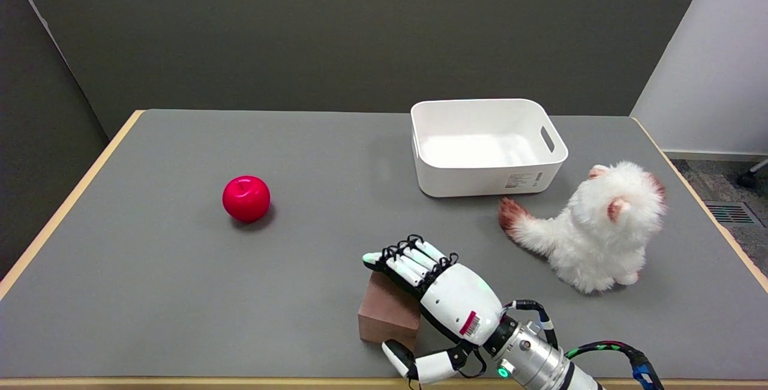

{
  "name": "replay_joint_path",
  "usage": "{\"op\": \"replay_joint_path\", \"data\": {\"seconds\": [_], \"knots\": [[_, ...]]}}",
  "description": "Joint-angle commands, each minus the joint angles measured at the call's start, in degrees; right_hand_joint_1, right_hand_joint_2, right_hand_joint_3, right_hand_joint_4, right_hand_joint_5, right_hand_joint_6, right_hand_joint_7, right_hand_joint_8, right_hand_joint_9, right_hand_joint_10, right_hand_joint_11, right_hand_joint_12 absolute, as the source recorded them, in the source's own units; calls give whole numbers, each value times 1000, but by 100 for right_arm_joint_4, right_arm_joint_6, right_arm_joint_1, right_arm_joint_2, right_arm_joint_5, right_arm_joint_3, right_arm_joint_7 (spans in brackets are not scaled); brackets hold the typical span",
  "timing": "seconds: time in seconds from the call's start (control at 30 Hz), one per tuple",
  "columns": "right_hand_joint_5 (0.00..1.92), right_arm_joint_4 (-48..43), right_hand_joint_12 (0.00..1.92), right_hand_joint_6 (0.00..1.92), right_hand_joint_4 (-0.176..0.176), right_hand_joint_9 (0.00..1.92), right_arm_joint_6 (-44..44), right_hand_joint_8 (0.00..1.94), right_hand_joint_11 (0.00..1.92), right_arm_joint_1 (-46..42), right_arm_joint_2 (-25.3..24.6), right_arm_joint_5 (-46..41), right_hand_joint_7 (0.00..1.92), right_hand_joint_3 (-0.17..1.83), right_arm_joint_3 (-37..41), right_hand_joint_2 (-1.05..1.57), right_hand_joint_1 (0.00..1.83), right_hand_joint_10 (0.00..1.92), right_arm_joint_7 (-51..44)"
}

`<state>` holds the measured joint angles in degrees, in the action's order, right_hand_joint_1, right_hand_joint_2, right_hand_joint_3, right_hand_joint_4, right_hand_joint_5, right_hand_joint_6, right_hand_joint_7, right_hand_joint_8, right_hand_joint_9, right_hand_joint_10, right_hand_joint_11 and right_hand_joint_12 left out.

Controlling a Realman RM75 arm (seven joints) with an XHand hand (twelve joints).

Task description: Pick up wooden cube.

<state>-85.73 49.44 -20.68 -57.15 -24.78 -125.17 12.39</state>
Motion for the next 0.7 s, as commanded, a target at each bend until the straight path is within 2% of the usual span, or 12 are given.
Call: {"op": "replay_joint_path", "data": {"seconds": [0.03, 0.07, 0.13, 0.17, 0.2, 0.23, 0.3, 0.37, 0.43, 0.7], "knots": [[143, 25, 1338, 370, -133, 318, 55, 526, 122, 60, -190, -16, 417, 898, -56, 703, 860, 1036, -100], [147, 25, 1376, 382, -134, 338, 86, 548, 151, 70, -209, -16, 431, 912, -56, 701, 875, 1051, -100], [214, 33, 1562, 463, -140, 474, 133, 793, 344, 125, -252, -16, 592, 917, -53, 741, 935, 1175, -111], [247, 33, 1640, 539, -143, 553, 156, 1020, 440, 164, -267, -16, 665, 765, -48, 841, 1040, 1220, -158], [264, 23, 1673, 633, -145, 616, 165, 1293, 499, 210, -267, -16, 698, 475, -48, 1004, 1207, 1225, -269], [287, -1, 1717, 724, -148, 663, 165, 1448, 551, 265, -262, -16, 728, 326, -51, 1084, 1309, 1246, -423], [370, -55, 1871, 957, -154, 732, 157, 1412, 653, 344, -240, -16, 791, 470, -59, 983, 1330, 1359, -617], [393, -93, 1921, 1095, -150, 760, 124, 1462, 648, 417, -235, -16, 783, 556, -45, 951, 1324, 1389, -684], [573, -106, 1921, 1565, -176, 784, 109, 1592, 638, 513, -235, -27, 637, 141, -24, 1258, 1151, 1416, -707], [598, -404, 1921, 1545, -176, 793, 53, 1570, 626, 869, -156, -311, 660, 195, 22, 1219, 1160, 1468, -1018]]}}
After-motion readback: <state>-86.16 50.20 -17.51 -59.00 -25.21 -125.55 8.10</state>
